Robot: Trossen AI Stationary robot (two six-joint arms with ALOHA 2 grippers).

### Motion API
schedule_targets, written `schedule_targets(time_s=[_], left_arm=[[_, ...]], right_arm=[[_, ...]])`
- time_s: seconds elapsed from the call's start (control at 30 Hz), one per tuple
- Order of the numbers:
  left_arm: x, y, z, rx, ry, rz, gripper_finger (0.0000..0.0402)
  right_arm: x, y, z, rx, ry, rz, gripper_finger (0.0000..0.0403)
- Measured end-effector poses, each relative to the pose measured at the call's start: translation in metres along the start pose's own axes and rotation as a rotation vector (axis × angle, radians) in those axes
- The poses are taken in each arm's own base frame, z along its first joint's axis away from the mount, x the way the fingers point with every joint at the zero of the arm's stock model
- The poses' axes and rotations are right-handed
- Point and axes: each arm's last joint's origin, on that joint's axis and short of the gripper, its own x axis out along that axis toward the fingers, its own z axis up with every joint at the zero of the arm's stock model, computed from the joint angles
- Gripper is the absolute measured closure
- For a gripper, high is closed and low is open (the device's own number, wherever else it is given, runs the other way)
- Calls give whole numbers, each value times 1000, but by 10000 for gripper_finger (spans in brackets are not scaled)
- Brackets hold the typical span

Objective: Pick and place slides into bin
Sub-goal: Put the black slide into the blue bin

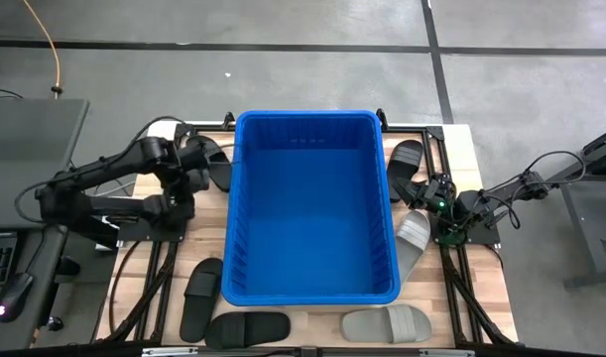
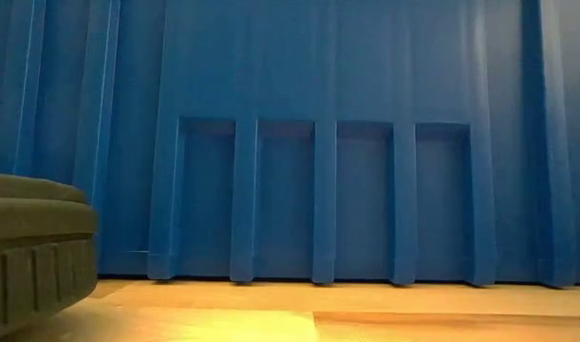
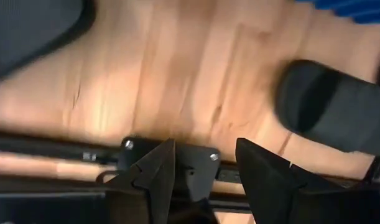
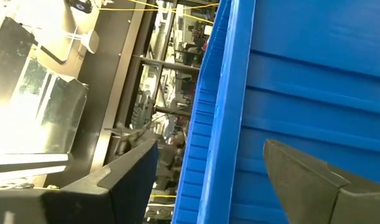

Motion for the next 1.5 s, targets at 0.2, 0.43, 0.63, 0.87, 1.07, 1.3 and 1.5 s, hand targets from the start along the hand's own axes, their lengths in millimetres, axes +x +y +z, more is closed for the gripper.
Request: schedule_targets(time_s=[0.2, 0.43, 0.63, 0.87, 1.07, 1.3, 1.5], left_arm=[[-1, 19, 7, -287, -75, -172, 243], [38, 20, 1, -750, -50, -306, 243], [53, 8, -2, -836, -101, -341, 243], [60, -1, 6, -742, -19, -375, 243], [72, -12, 12, -498, 105, -358, 243], [89, -38, 24, -179, 209, -451, 257], [99, -56, 27, -57, 264, -401, 263]], right_arm=[[0, 0, 0, -2, -1, 0, 121], [0, -1, 0, -32, -7, -6, 121], [0, -2, -1, -41, 25, -10, 121], [0, -5, -3, -80, 55, -30, 121], [0, -9, -3, -86, 66, -54, 121], [0, -9, -4, -87, 97, -49, 121], [-1, -9, -5, -82, 122, -43, 121]])
